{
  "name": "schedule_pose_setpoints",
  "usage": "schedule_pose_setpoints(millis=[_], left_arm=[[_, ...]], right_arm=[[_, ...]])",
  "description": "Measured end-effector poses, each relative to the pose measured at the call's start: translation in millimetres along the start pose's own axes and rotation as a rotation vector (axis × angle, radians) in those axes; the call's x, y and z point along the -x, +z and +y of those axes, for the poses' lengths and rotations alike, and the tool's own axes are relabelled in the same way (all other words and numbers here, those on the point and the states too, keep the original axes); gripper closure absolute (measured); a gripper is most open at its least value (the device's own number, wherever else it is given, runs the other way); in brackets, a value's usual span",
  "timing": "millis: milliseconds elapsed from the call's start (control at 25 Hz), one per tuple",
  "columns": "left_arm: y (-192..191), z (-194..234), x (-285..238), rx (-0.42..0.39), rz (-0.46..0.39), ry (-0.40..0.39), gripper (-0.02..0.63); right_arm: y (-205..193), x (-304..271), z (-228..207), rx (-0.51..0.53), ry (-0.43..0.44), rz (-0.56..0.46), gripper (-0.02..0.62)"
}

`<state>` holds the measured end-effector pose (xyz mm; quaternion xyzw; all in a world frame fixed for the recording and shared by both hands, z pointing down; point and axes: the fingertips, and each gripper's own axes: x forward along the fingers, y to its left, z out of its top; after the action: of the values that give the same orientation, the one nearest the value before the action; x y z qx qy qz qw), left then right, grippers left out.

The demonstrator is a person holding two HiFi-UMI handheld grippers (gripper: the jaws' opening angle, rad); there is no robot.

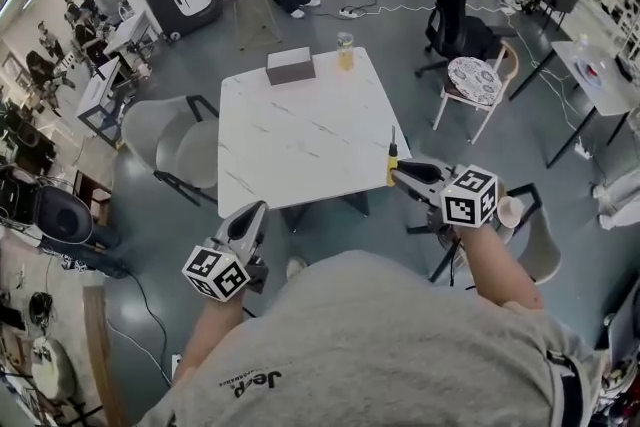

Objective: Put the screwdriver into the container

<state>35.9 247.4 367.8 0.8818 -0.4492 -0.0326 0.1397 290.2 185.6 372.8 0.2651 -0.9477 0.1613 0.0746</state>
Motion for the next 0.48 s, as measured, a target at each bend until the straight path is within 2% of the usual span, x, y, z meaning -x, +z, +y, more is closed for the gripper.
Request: schedule_pose_setpoints(millis=[480], left_arm=[[49, 133, -27, -0.004, -0.013, -0.120, 0.601]], right_arm=[[50, -117, -11, -0.003, -0.106, -0.031, 0.529]])
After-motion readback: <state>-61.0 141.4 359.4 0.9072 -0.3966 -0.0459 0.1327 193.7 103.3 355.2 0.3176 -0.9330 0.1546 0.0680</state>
